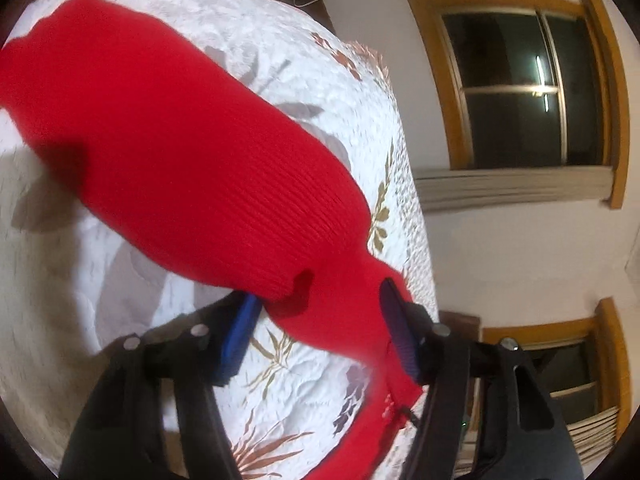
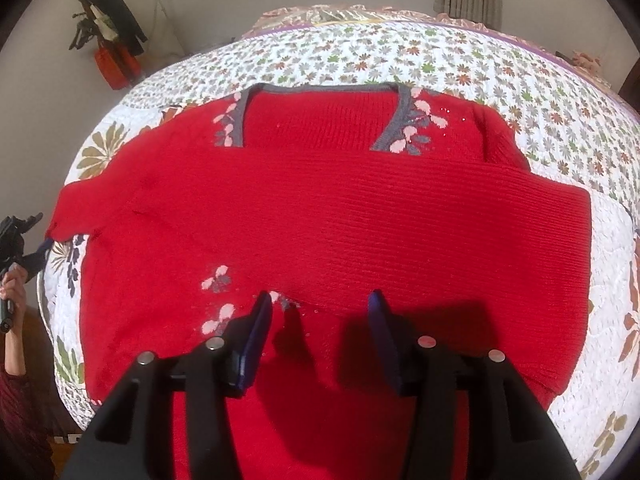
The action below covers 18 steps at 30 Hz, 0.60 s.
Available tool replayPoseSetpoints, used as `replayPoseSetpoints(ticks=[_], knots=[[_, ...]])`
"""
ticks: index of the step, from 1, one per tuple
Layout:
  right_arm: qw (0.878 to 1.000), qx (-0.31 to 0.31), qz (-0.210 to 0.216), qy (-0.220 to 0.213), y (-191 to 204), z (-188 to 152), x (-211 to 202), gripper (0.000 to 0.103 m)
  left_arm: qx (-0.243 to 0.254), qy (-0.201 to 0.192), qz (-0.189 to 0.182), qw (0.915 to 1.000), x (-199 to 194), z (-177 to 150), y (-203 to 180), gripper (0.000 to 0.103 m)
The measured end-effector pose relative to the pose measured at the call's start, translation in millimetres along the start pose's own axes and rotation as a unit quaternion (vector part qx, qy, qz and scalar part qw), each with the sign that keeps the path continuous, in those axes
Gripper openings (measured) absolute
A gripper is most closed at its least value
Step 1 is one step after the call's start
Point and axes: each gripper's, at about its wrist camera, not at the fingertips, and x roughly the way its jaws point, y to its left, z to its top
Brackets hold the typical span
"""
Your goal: Fold small clothes
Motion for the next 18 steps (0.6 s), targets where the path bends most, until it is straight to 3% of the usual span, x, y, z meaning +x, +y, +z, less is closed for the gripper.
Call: replayPoseSetpoints(ticks=[5,7,10,14,18], knots=[[1.0,-0.006,-0.002,0.0,3.1,0.6,2.1,0.051,0.014,-0.011,0.023,0.9996,1.0,1.2,-8.4,0.031],[1.0,-0.007,-0.001,0.0,3.6,0.7,2.6,0.052,0.024,-0.022,0.046,0.9984,2.3,-0.8,-15.5,0.011],[1.0,-0.008,0.0,0.0,3.5,0.2,2.7,0.053,0.051,-0.04,0.078,0.9948,2.2,-6.4,-30.8,0.009],[1.0,-0.006,0.005,-0.003,0.4,-2.6,-0.8,0.053,0.105,-0.072,0.124,0.984,7.7,-21.3,-66.6,0.008],[1.0,-0.004,0.004,-0.009,-4.4,-7.3,-7.3,0.053,0.176,-0.072,0.126,0.9736,11.8,-38.4,-102.7,0.008]])
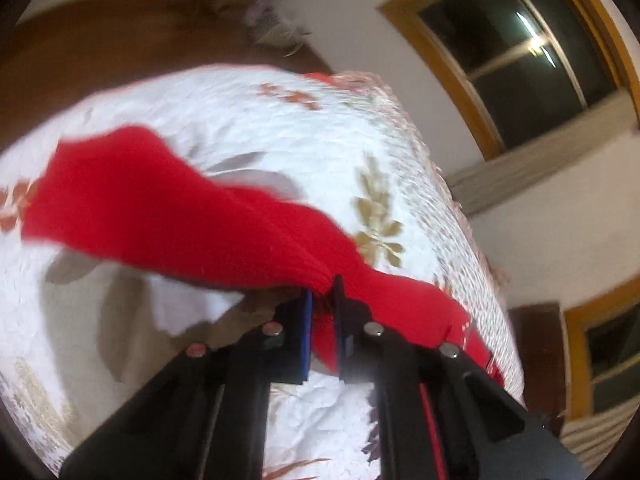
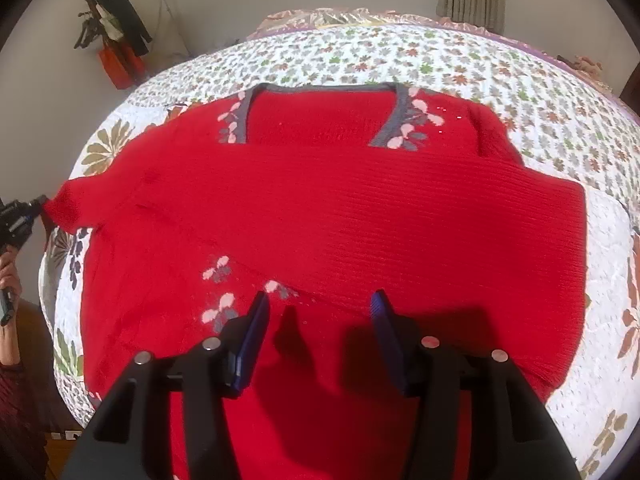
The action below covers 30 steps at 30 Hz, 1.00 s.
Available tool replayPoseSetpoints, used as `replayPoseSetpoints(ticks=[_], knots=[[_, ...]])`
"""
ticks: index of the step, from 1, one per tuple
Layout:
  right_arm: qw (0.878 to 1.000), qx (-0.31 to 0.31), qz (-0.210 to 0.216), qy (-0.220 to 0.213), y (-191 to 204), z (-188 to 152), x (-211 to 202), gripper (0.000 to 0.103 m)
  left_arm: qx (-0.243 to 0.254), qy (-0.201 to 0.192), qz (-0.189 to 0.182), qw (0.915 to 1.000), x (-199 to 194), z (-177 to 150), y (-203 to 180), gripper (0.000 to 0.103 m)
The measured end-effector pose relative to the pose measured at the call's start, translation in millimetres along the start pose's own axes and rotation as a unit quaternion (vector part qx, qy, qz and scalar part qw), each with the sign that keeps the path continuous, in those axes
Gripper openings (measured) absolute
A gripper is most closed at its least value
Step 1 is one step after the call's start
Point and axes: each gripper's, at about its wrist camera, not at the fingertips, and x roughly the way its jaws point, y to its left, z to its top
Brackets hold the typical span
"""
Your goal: Fold small clothes
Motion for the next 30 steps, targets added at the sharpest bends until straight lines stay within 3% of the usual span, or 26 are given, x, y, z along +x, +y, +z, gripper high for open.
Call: replayPoseSetpoints(ticks=[6,15,20,24,30], knots=[[1.0,0.007,0.003,-0.009,-10.1,-6.6,-9.8,0.053,0.096,0.013,-0.019,0.9952,17.5,-24.6,-73.0,0.008],[1.0,0.017,0.007,-0.014,-24.1,-16.5,-15.4,0.054,0.162,0.054,-0.05,0.984,61.1,-65.6,-148.9,0.007],[1.0,0.024,0.008,-0.015,-33.0,-21.7,-15.0,0.054,0.215,0.088,-0.061,0.9708,89.4,-101.8,-194.9,0.008],[0.999,0.028,0.01,-0.012,-37.0,-24.3,-12.2,0.054,0.242,0.128,-0.047,0.9608,124.1,-128.0,-215.1,0.008],[1.0,0.025,0.005,0.004,-37.6,-25.3,1.2,0.055,0.247,0.188,0.001,0.9505,176.0,-155.0,-207.7,0.01]])
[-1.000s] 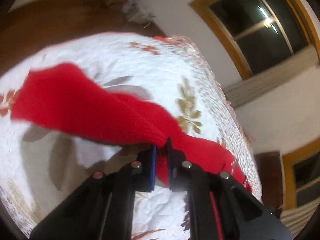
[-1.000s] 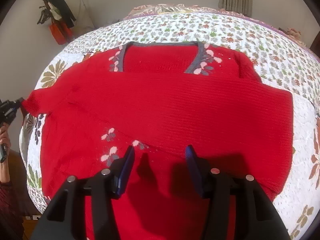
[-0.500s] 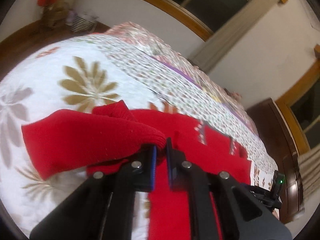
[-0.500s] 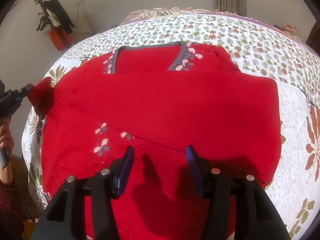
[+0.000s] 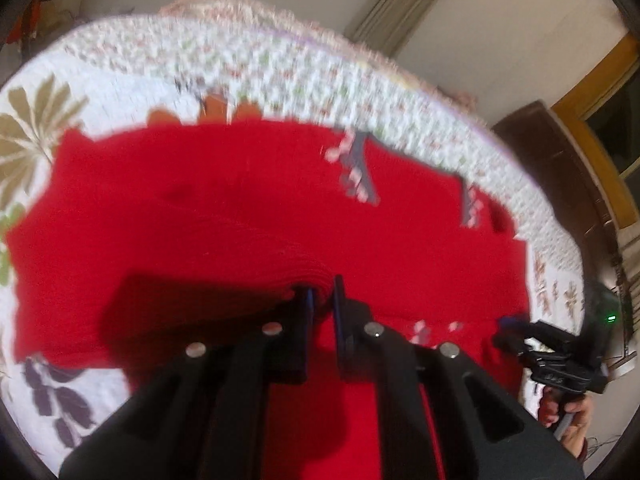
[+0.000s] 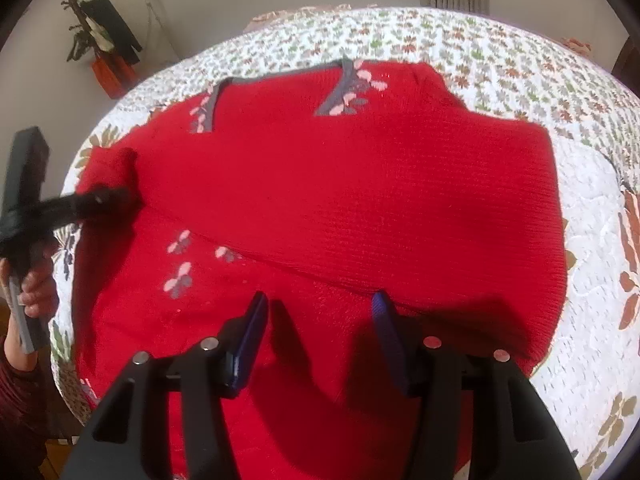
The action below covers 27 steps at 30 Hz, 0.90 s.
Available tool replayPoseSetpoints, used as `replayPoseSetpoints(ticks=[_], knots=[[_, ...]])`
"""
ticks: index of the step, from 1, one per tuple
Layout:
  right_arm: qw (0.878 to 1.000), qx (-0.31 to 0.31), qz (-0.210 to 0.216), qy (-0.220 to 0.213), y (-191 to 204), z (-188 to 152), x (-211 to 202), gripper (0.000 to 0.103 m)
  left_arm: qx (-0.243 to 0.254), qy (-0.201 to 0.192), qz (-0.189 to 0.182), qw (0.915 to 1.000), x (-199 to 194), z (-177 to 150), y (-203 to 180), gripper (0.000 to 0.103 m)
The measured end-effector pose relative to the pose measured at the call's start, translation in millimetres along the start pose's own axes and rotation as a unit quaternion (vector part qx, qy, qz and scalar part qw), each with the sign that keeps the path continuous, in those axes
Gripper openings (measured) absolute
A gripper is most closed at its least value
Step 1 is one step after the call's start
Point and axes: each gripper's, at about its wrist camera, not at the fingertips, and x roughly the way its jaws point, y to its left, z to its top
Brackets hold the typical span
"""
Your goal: Fold small clothes
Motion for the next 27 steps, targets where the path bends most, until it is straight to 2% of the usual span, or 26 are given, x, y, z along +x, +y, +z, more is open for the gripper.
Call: replayPoseSetpoints(ticks=[2,5,8,10,11,14,16,19,22,27], knots=[[1.0,0.005,0.006,0.008,-2.9,1.1,8.2,0.058,-0.008,0.025,0.002,0.9996,16.9,-3.4,6.2,0.012],[1.0,0.01,0.012,0.01,-2.9,2.2,12.0,0.063,-0.013,0.027,-0.003,0.9996,18.1,-4.2,9.5,0.013],[1.0,-0.003,0.002,0.011,2.8,1.8,10.9,0.064,-0.012,0.032,-0.021,0.9992,3.2,-7.3,4.0,0.033],[1.0,-0.002,0.006,0.012,3.4,0.9,7.0,0.064,-0.001,0.029,-0.034,0.999,-18.9,-14.1,-2.6,0.06],[1.0,0.0,0.009,0.012,2.6,0.3,4.5,0.064,0.005,0.022,-0.039,0.999,-28.0,-17.0,-6.0,0.065],[1.0,0.004,0.012,0.008,-1.1,-1.5,-3.7,0.064,0.013,-0.001,-0.047,0.9988,-68.2,-24.1,1.1,0.068],[1.0,0.006,0.01,0.006,-2.6,-1.2,-7.4,0.064,-0.016,-0.009,-0.047,0.9987,-90.2,-20.9,20.3,0.068],[1.0,0.015,0.019,0.001,-5.6,1.1,-14.5,0.064,-0.062,-0.027,-0.004,0.9977,-114.2,-10.1,59.5,0.068],[1.0,0.01,0.02,-0.002,-3.4,1.5,-17.5,0.064,-0.104,-0.024,0.034,0.9937,-121.7,-7.7,93.8,0.068],[1.0,0.006,0.01,0.005,-2.5,-0.4,-12.3,0.064,-0.153,-0.02,0.065,0.9859,-121.7,-12.2,139.3,0.068]])
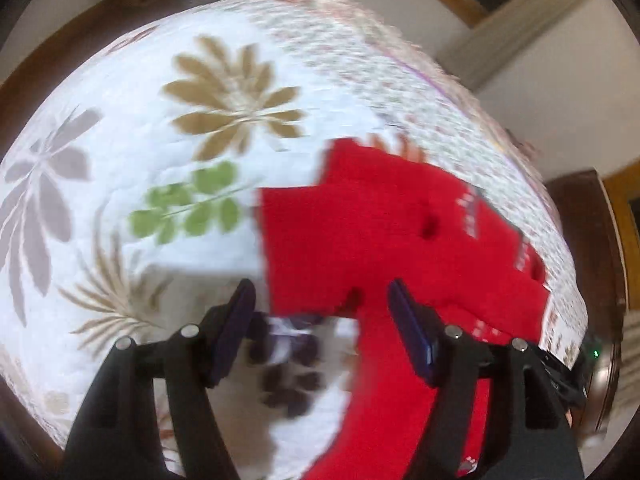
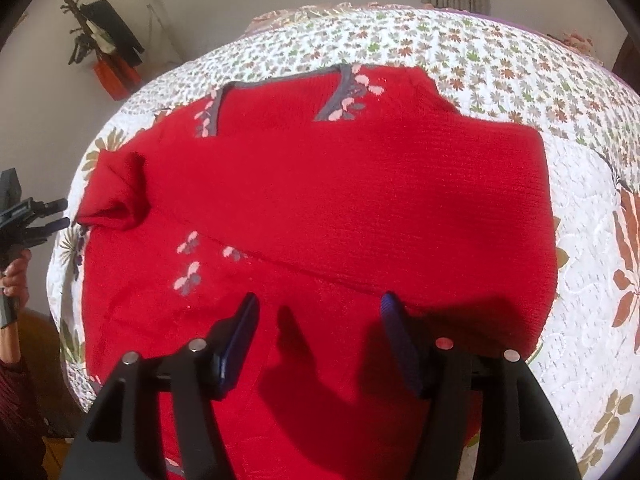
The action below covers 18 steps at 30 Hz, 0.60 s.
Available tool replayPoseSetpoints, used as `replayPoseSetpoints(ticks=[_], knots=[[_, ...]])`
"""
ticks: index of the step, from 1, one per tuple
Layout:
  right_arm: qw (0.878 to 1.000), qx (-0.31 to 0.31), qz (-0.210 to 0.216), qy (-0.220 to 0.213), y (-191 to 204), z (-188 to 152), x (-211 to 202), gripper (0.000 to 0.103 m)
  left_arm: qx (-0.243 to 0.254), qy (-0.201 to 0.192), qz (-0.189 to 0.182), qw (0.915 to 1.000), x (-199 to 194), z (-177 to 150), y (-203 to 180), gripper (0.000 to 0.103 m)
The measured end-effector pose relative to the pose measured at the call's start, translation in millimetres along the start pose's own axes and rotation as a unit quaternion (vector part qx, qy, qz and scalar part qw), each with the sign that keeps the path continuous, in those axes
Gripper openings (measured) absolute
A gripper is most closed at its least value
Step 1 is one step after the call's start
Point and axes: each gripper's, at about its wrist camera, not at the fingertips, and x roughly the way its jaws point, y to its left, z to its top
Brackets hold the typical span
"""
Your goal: Fold small clothes
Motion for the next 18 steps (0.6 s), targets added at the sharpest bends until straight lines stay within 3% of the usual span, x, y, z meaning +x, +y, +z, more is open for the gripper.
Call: replayPoseSetpoints(ticks=[4,9,12,14,15,18], knots=[[1.0,0.005,-0.002,0.004,-1.2,0.8,6.1,0.064,-0.024,0.02,-0.025,0.9992,20.2,7.7,13.5,0.069],[1.0,0.002,-0.004,0.007,-0.8,-0.5,9.5,0.064,-0.032,0.018,-0.046,0.9983,38.0,14.3,6.8,0.067],[1.0,0.005,-0.001,0.008,-3.5,-1.5,10.5,0.064,-0.023,0.012,-0.026,0.9993,38.1,12.1,-1.2,0.054],[1.0,0.008,0.003,0.008,-6.1,-2.1,10.8,0.064,-0.016,0.004,-0.029,0.9994,33.9,9.5,-5.4,0.037],[1.0,0.011,0.005,0.008,-7.3,-2.3,11.1,0.064,-0.014,0.008,-0.043,0.999,31.0,8.3,-8.1,0.022],[1.0,0.019,0.01,0.005,-9.8,-2.7,11.5,0.064,-0.006,-0.006,-0.046,0.9989,20.4,7.5,-17.3,0.013]])
